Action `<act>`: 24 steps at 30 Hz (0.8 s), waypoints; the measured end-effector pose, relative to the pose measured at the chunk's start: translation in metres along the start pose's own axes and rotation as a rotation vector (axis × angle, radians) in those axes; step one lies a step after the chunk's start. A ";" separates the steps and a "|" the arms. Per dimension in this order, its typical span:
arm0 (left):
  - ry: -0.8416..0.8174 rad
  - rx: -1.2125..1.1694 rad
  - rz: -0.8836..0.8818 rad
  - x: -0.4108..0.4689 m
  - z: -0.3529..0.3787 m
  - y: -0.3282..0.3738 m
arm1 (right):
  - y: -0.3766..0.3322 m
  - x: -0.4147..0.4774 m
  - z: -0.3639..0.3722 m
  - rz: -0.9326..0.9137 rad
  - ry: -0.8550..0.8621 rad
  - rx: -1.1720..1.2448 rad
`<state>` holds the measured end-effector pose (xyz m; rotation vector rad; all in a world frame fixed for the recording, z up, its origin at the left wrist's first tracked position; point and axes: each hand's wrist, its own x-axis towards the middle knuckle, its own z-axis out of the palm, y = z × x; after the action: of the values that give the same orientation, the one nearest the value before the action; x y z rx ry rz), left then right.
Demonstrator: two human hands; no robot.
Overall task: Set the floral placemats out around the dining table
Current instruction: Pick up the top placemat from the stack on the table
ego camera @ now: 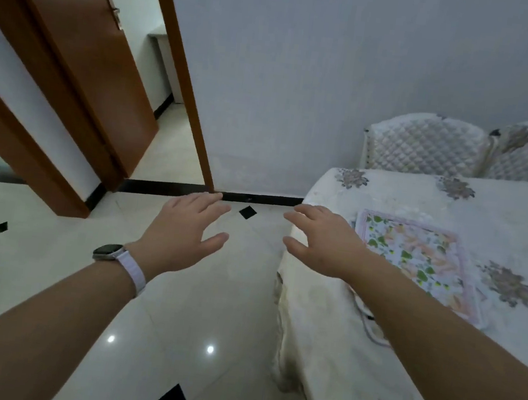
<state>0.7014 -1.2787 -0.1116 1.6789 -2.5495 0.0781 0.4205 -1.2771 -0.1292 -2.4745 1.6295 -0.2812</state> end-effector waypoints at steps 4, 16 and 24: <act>-0.029 -0.011 0.155 0.054 0.011 0.019 | 0.043 -0.013 -0.004 0.143 -0.013 -0.010; -0.095 -0.108 0.572 0.222 0.072 0.086 | 0.138 -0.050 0.002 0.552 0.004 -0.002; -0.204 -0.186 0.872 0.342 0.127 0.109 | 0.165 -0.027 0.022 0.900 -0.055 0.043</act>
<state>0.4617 -1.5597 -0.2025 0.4419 -3.1063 -0.2756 0.2686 -1.3160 -0.1917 -1.4646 2.4379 -0.1093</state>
